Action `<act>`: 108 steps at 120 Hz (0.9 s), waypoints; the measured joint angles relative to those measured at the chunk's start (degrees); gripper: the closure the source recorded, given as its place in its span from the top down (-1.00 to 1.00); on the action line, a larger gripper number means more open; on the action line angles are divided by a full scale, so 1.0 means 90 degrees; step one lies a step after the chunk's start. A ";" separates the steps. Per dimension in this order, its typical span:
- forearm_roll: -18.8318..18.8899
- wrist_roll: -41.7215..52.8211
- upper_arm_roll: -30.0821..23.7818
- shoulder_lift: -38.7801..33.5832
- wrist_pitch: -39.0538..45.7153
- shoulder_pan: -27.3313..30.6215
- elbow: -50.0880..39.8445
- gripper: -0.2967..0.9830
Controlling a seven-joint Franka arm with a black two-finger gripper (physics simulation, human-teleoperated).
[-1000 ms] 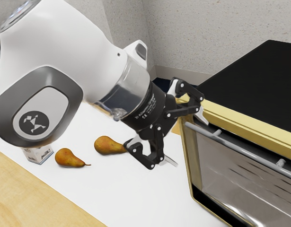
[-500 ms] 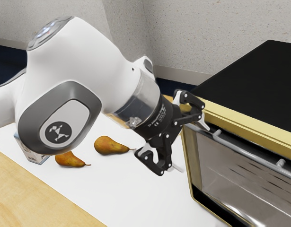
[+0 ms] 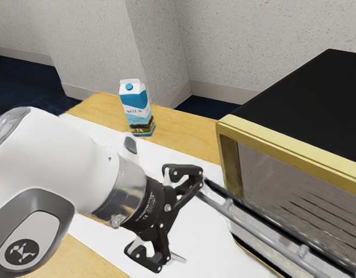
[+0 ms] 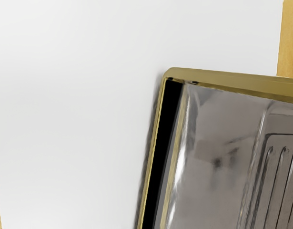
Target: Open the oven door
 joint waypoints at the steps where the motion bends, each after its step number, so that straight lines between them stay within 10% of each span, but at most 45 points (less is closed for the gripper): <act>1: -0.0048 0.0003 -0.0092 -0.0086 0.0015 0.0088 -0.0066 0.53; 29: -0.2960 0.0533 -0.3108 -0.4354 -0.0223 0.3482 -0.1779 0.52; 44: -0.3491 0.0922 -0.3487 -0.5697 -0.0903 0.4266 -0.2024 0.53; 51: -0.3014 0.1145 -0.3106 -0.5284 -0.1319 0.4334 -0.1433 0.53; 61: -0.1314 0.1624 -0.1743 -0.2792 -0.2534 0.4140 0.1359 0.53; 71: 0.0423 0.2003 0.1332 -0.0098 -0.3677 0.1067 0.3558 0.53; 78: 0.1074 0.2216 0.2299 0.0537 -0.4280 0.0293 0.3868 0.53; 108: 0.1425 0.3016 0.2081 0.1042 -0.5203 0.1251 0.2987 0.54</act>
